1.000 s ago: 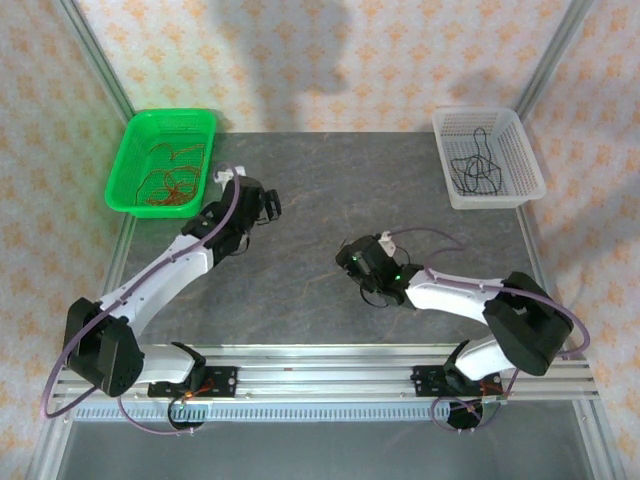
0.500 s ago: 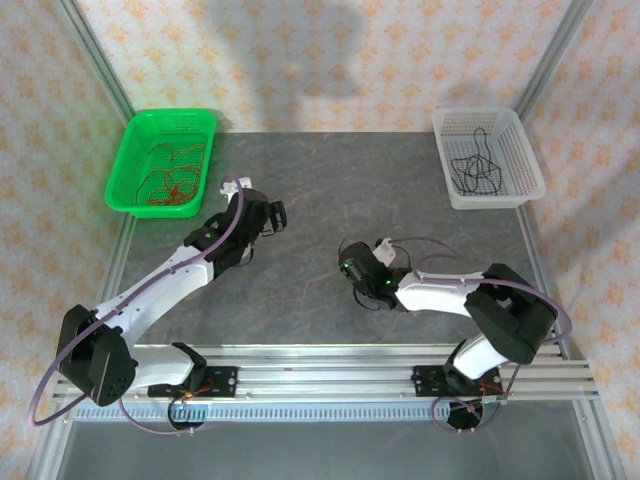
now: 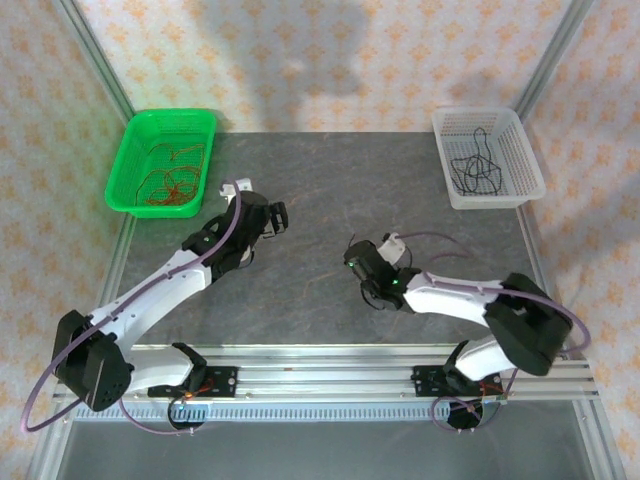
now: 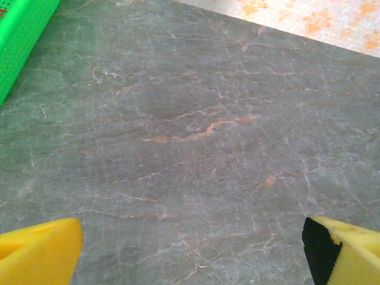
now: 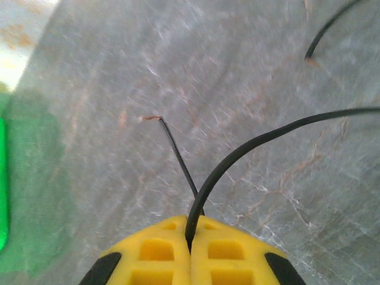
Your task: Untangle the cables
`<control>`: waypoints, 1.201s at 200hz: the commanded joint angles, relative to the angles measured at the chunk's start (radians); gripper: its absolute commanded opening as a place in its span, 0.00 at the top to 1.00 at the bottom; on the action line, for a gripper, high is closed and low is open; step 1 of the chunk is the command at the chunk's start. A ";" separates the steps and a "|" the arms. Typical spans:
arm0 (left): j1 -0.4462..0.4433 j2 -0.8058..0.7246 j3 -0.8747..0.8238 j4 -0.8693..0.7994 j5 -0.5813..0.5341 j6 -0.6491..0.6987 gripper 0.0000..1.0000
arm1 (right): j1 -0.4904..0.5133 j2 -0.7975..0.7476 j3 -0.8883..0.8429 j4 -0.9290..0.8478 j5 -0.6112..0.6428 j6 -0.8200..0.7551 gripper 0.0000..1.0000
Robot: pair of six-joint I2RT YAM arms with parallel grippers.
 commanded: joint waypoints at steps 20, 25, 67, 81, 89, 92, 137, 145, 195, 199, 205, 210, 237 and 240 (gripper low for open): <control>-0.032 -0.036 -0.038 0.036 0.005 -0.027 0.04 | 0.005 -0.232 0.106 -0.224 0.181 -0.115 1.00; -0.035 -0.039 -0.041 0.039 0.007 -0.027 0.04 | 0.004 -0.258 0.117 -0.247 0.195 -0.125 1.00; -0.058 -0.058 -0.060 0.042 0.012 -0.059 0.05 | -0.006 -0.376 0.247 -0.359 0.284 -0.259 1.00; -0.066 -0.065 -0.064 0.042 0.014 -0.062 0.05 | -0.032 -0.385 0.302 -0.379 0.288 -0.320 1.00; -0.071 -0.068 -0.066 0.042 0.015 -0.063 0.05 | -0.058 -0.388 0.333 -0.385 0.276 -0.357 1.00; -0.073 -0.071 -0.068 0.044 0.016 -0.063 0.05 | -0.069 -0.388 0.343 -0.386 0.269 -0.371 1.00; -0.094 -0.091 -0.088 0.057 0.033 -0.073 0.05 | -0.202 -0.343 0.510 -0.382 0.217 -0.581 1.00; -0.095 -0.092 -0.090 0.058 0.039 -0.076 0.05 | -0.237 -0.325 0.537 -0.380 0.186 -0.611 1.00; -0.129 -0.111 -0.087 0.046 0.034 -0.089 0.06 | -0.540 -0.174 0.662 -0.324 -0.096 -0.720 1.00; -0.134 -0.113 -0.085 0.043 0.032 -0.090 0.06 | -0.575 -0.152 0.675 -0.317 -0.131 -0.722 1.00; -0.140 -0.118 -0.083 0.041 0.028 -0.089 0.06 | -0.613 -0.127 0.686 -0.306 -0.167 -0.724 1.00; -0.145 -0.124 -0.083 0.041 0.025 -0.088 0.06 | -0.640 -0.107 0.698 -0.300 -0.188 -0.726 1.00; -0.158 -0.154 -0.096 0.053 0.029 -0.082 0.06 | -0.762 0.016 0.764 -0.272 -0.266 -0.733 1.00; -0.159 -0.158 -0.099 0.055 0.031 -0.080 0.06 | -0.776 0.032 0.770 -0.268 -0.277 -0.731 1.00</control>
